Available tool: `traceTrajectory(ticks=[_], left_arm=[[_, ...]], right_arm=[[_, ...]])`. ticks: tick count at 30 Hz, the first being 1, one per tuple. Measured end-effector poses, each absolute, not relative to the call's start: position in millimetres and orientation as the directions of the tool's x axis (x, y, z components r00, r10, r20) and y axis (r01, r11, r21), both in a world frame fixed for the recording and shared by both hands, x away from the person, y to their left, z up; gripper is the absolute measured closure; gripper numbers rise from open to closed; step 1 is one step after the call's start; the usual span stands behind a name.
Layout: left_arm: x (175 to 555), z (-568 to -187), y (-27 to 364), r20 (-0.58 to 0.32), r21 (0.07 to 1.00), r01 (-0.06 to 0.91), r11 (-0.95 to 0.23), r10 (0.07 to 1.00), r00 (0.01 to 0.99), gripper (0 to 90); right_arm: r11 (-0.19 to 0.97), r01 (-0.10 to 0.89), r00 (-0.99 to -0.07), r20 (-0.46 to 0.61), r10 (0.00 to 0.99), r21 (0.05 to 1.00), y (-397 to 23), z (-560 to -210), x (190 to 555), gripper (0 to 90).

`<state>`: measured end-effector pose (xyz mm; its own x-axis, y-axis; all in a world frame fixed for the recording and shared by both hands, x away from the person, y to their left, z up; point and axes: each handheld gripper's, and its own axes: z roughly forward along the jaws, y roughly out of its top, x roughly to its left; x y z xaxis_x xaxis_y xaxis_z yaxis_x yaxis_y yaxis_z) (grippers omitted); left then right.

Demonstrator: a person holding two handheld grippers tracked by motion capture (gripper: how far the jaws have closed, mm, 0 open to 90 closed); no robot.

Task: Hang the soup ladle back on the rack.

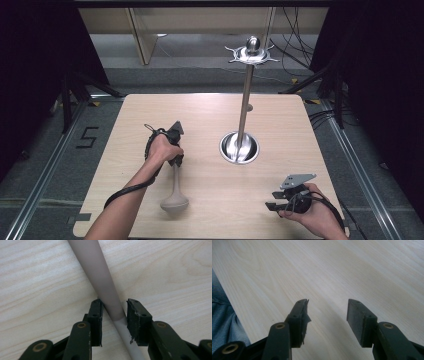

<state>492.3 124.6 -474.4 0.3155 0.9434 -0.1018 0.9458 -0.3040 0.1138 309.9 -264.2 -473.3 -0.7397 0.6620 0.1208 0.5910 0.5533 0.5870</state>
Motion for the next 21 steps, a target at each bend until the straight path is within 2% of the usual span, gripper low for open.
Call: traceTrajectory(ticks=[3,5,14,17,20,21], left_arm=[[491.9,-473.5,122.9,-0.081,0.100,0.943,-0.316,0.942,0.325,64.7],[492.9,-472.1,123.7,-0.054,0.063,0.925,-0.376,0.924,0.379,63.8],[492.7,-474.9,121.3,-0.030,0.071,0.912,-0.404,0.913,0.407,63.1],[491.7,-474.6,123.8,-0.022,0.081,0.903,-0.423,0.905,0.425,67.3],[487.6,-475.8,125.3,0.025,0.118,0.872,-0.474,0.880,0.475,74.8],[486.0,-476.0,126.6,0.047,0.130,0.864,-0.486,0.874,0.484,74.8]], right_arm=[[0.559,0.596,-0.741,0.127,0.659,0.577,-264.2,-471.3,309.9,51.4],[0.543,0.606,-0.732,0.140,0.667,0.581,-262.7,-472.6,308.6,51.2],[0.566,0.593,-0.745,0.124,0.655,0.573,-264.1,-472.5,309.8,51.0],[0.568,0.591,-0.746,0.121,0.655,0.573,-264.1,-472.5,309.6,51.0],[0.568,0.591,-0.746,0.121,0.655,0.572,-263.9,-472.6,309.5,51.0],[0.568,0.593,-0.745,0.122,0.656,0.571,-263.7,-472.5,309.4,51.0]])
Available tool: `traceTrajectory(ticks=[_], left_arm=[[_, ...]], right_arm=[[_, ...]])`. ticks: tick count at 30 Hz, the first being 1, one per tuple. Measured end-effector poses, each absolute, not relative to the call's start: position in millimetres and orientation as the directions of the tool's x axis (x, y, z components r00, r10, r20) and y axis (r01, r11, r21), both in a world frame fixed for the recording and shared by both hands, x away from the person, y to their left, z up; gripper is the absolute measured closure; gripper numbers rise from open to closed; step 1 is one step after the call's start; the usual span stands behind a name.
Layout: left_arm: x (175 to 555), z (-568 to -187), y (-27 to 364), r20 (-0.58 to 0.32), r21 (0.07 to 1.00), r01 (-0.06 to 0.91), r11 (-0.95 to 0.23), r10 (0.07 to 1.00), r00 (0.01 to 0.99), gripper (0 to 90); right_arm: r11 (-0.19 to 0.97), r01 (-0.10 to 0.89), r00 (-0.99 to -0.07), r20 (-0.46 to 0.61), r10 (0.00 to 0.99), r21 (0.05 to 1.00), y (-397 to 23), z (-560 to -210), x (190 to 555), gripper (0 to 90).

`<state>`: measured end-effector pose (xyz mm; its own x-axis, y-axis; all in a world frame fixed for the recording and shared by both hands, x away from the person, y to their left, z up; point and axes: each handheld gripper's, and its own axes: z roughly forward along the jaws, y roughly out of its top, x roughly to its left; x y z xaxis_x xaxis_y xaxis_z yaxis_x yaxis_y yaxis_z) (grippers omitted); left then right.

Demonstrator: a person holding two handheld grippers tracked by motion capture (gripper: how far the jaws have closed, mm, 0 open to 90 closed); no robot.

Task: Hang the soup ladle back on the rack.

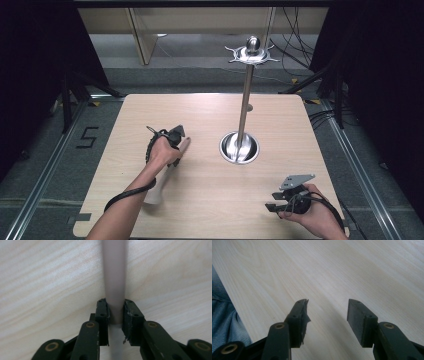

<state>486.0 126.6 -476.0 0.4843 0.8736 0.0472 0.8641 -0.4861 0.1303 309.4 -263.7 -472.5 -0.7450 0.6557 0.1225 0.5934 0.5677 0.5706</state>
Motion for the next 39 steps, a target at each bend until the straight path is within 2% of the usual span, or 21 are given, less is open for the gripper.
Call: traceTrajectory(ticks=[6,8,10,11,13,16,17,19,23,29,30,31,39], left_arm=[[482.2,-477.6,139.5,-0.003,0.182,0.849,-0.495,0.863,0.504,74.8],[479.2,-479.5,142.9,-0.050,0.232,0.838,-0.494,0.854,0.517,74.8],[476.4,-476.3,145.3,-0.051,0.240,0.829,-0.505,0.846,0.530,74.8],[473.8,-476.6,145.1,-0.056,0.280,0.829,-0.485,0.853,0.518,74.8],[468.7,-470.7,145.0,-0.092,0.289,0.842,-0.455,0.863,0.497,74.8],[463.3,-464.4,149.8,-0.122,0.343,0.825,-0.449,0.850,0.513,74.8],[463.3,-464.4,149.8,-0.122,0.343,0.825,-0.449,0.850,0.513,74.8],[459.9,-456.4,159.5,-0.121,0.412,0.763,-0.497,0.801,0.587,74.8],[447.8,-445.4,171.5,-0.120,0.492,0.715,-0.496,0.775,0.620,74.7],[425.5,-431.9,186.4,-0.119,0.632,0.637,-0.441,0.757,0.642,74.8],[425.5,-431.9,186.4,-0.119,0.632,0.637,-0.441,0.757,0.642,74.7],[417.9,-427.2,190.8,-0.107,0.658,0.614,-0.436,0.754,0.649,74.8],[391.3,-418.7,202.4,-0.089,0.773,0.507,-0.381,0.726,0.682,74.8]], right_arm=[[0.567,0.594,-0.745,0.125,0.655,0.571,-263.7,-472.6,309.6,50.8],[0.567,0.593,-0.746,0.123,0.655,0.572,-263.8,-472.8,309.8,50.7],[0.567,0.594,-0.745,0.124,0.656,0.571,-263.8,-472.7,309.6,50.6],[0.567,0.594,-0.745,0.124,0.656,0.571,-263.8,-472.8,309.6,50.6],[0.568,0.591,-0.746,0.121,0.655,0.573,-263.8,-473.0,309.9,50.5],[0.568,0.591,-0.745,0.119,0.656,0.573,-263.8,-472.8,309.7,50.3],[0.568,0.591,-0.745,0.118,0.656,0.573,-263.8,-472.8,309.6,50.3],[0.568,0.591,-0.745,0.116,0.657,0.573,-263.4,-473.7,309.2,50.3],[0.578,0.576,-0.756,0.106,0.646,0.578,-263.5,-474.2,309.8,49.9],[0.577,0.581,-0.751,0.105,0.652,0.574,-263.2,-473.6,309.8,49.4],[0.577,0.581,-0.751,0.105,0.652,0.574,-263.2,-473.6,309.8,49.4],[0.542,0.618,-0.726,0.150,0.671,0.570,-259.9,-474.1,306.6,49.2],[0.543,0.596,-0.737,0.134,0.662,0.591,-260.6,-474.6,308.3,49.0]])
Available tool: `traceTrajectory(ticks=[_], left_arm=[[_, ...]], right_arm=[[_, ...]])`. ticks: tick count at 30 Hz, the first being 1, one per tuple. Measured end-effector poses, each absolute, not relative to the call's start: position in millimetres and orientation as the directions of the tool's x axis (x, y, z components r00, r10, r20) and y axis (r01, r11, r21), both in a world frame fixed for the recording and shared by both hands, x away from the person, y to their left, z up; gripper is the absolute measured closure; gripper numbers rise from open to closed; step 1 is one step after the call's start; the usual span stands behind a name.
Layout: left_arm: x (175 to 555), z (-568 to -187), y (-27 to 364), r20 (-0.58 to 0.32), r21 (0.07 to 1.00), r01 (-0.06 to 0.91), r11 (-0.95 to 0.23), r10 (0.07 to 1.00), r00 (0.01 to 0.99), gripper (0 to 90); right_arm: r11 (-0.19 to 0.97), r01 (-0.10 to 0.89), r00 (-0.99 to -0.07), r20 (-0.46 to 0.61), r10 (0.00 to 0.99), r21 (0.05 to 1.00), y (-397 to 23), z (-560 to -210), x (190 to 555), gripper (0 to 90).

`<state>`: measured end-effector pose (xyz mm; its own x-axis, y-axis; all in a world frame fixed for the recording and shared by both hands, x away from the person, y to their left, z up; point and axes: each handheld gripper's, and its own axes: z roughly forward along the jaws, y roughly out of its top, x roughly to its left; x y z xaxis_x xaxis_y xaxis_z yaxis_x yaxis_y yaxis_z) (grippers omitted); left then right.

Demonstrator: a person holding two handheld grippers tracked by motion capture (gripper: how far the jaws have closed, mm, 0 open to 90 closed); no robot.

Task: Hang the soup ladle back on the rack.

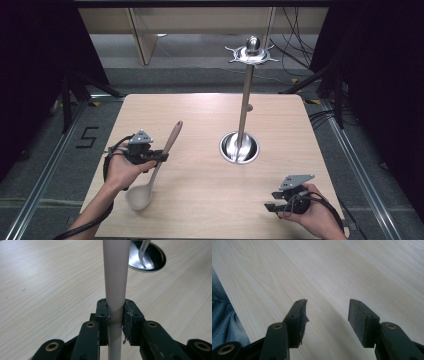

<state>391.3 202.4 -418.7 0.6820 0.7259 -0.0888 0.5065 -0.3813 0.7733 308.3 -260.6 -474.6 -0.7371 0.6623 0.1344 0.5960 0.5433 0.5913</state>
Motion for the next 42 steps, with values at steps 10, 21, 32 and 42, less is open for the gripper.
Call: traceTrajectory(ticks=[10,21,32,42], left_arm=[[369.2,-418.0,214.1,-0.102,0.860,0.419,-0.290,0.708,0.699,74.9],[360.9,-409.7,218.4,-0.104,0.902,0.367,-0.229,0.709,0.697,75.0],[359.1,-397.7,212.5,-0.091,0.929,0.312,-0.201,0.690,0.718,75.0],[363.0,-383.4,205.6,-0.076,0.947,0.266,-0.182,0.675,0.734,75.0]], right_arm=[[0.560,0.588,-0.746,0.122,0.655,0.584,-260.4,-474.4,307.7,49.1],[0.577,0.562,-0.762,0.101,0.639,0.593,-261.4,-474.8,309.3,48.9],[0.554,0.592,-0.743,0.129,0.657,0.585,-261.3,-473.0,307.8,48.9],[0.548,0.614,-0.730,0.145,0.668,0.568,-261.1,-471.3,306.5,48.8]])
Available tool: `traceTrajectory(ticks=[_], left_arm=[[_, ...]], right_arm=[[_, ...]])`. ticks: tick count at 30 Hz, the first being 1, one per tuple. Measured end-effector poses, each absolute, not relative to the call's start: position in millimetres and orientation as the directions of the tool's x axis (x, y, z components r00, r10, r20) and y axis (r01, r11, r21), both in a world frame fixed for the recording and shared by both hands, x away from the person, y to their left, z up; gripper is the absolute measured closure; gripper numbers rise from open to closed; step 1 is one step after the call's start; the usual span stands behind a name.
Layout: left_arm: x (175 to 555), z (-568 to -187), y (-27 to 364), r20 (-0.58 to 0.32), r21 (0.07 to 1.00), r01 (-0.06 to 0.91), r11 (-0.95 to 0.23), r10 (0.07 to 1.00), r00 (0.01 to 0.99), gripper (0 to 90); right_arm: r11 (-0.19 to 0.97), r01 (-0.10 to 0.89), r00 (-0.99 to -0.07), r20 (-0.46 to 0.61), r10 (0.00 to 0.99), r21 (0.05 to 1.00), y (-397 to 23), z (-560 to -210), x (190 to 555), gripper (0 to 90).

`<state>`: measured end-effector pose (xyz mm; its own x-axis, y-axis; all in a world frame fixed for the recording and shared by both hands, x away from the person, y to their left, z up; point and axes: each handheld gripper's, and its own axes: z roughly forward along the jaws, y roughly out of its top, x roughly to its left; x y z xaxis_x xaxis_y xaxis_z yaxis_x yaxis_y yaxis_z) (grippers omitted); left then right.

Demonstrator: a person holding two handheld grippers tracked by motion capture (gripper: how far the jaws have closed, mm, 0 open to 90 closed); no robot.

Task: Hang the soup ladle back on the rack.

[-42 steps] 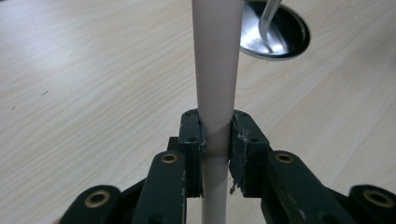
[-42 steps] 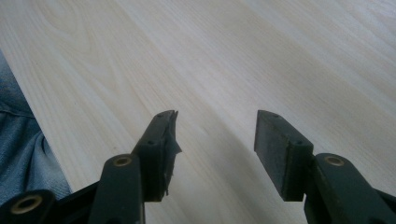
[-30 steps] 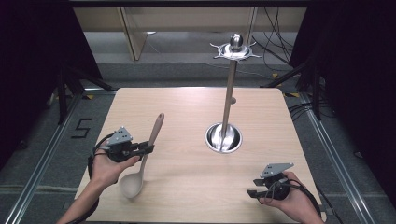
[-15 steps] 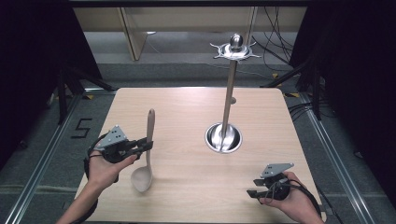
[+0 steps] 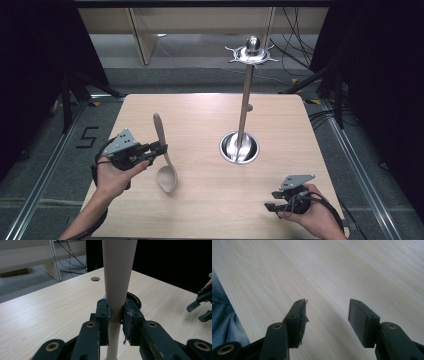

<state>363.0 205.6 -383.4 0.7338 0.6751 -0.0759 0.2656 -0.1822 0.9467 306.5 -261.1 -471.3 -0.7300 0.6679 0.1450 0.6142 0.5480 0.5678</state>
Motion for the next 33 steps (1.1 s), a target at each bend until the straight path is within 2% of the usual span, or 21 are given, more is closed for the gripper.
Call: traceTrajectory(ticks=[16,33], left_arm=[[373.8,-364.4,197.3,-0.050,0.957,0.219,-0.188,0.640,0.767,75.0],[384.5,-361.7,192.8,-0.062,0.954,0.231,-0.193,0.625,0.778,74.9]], right_arm=[[0.557,0.580,-0.745,0.111,0.657,0.594,-262.5,-473.5,308.5,48.8],[0.538,0.599,-0.732,0.133,0.668,0.593,-262.4,-472.1,307.9,48.8]])
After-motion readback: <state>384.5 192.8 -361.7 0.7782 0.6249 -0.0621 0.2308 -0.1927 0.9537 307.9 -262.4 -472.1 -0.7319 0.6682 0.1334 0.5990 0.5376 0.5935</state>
